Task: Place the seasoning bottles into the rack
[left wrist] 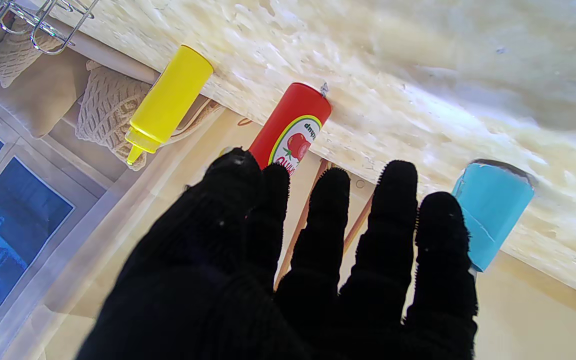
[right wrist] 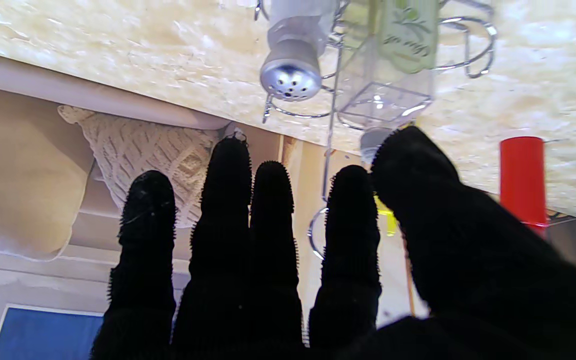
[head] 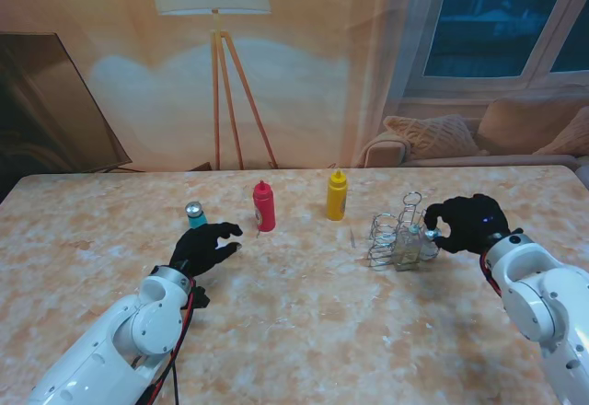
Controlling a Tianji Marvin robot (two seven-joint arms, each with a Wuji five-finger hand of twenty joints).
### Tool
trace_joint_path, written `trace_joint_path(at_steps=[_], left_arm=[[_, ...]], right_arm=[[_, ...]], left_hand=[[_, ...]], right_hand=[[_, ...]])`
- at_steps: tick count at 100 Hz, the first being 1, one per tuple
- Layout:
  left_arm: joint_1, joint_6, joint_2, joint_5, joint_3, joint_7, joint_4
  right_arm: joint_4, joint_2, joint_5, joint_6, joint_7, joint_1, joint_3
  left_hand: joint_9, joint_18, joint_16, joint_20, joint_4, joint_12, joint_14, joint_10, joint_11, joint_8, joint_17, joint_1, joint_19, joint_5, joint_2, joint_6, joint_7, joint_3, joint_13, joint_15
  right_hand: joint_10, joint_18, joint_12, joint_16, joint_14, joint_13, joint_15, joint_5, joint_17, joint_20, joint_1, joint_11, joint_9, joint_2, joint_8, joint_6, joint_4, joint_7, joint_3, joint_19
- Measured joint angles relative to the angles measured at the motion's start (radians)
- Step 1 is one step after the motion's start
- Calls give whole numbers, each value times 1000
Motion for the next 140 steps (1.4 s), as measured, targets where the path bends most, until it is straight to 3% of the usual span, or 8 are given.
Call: trace_joint_path(at_steps=[19, 33, 43, 56, 77, 100, 140], left_arm=[[0, -1, 0, 0, 1, -1, 0], [-1, -1, 0, -1, 1, -2, 0], [-1, -1, 0, -1, 2, -3, 0], [-1, 0, 0, -1, 3, -4, 0], [-1, -1, 1, -2, 6, -7, 0], [-3, -1, 2, -1, 13, -13, 0], [-3, -10, 9, 14, 25, -38, -19]], right_arm=[[-90, -1, 36, -28, 59, -80, 37], [-104, -2, 55, -39, 46, -111, 42], [-103, -3, 82, -38, 30, -124, 35], [-79, -3, 125, -34, 11, -116, -1], [32, -6, 231, -22, -25, -39, -92], [75, -14, 248, 4, -49, 1, -146], [88, -21, 259, 5, -65, 0, -154]], left_hand=[[0, 0, 0, 0, 0, 0, 0, 0, 0, 0, 0, 0, 0, 0, 0, 0, 0, 0, 0, 0], [0, 0, 0, 0, 0, 0, 0, 0, 0, 0, 0, 0, 0, 0, 0, 0, 0, 0, 0, 0], [0, 0, 0, 0, 0, 0, 0, 0, 0, 0, 0, 0, 0, 0, 0, 0, 0, 0, 0, 0], [0, 0, 0, 0, 0, 0, 0, 0, 0, 0, 0, 0, 0, 0, 0, 0, 0, 0, 0, 0], [0, 0, 0, 0, 0, 0, 0, 0, 0, 0, 0, 0, 0, 0, 0, 0, 0, 0, 0, 0], [0, 0, 0, 0, 0, 0, 0, 0, 0, 0, 0, 0, 0, 0, 0, 0, 0, 0, 0, 0], [0, 0, 0, 0, 0, 0, 0, 0, 0, 0, 2, 0, 2, 0, 0, 0, 0, 0, 0, 0]], right_hand=[[-23, -19, 29, 31, -21, 27, 50, 20, 26, 0, 1, 32, 25, 15, 2, -3, 0, 48, -35, 1], [-43, -24, 100, 61, -41, 56, 109, 78, 52, -1, 13, 74, 75, 56, 32, -24, 5, 77, -60, 11], [-45, -24, 104, 70, -42, 74, 131, 104, 66, 5, 27, 82, 105, 98, 37, -27, 11, 85, -100, 13], [-47, -24, 127, 71, -43, 84, 136, 125, 79, 6, 53, 83, 116, 143, 37, -29, 22, 88, -126, 23], [-47, -24, 127, 71, -44, 95, 160, 133, 88, 7, 54, 86, 125, 152, 37, -36, 24, 92, -154, 34], [-48, -24, 127, 75, -44, 95, 172, 135, 89, 9, 64, 96, 126, 152, 36, -36, 24, 93, -166, 44], [-48, -24, 127, 75, -44, 95, 173, 136, 90, 9, 64, 97, 126, 152, 31, -35, 25, 93, -166, 47]])
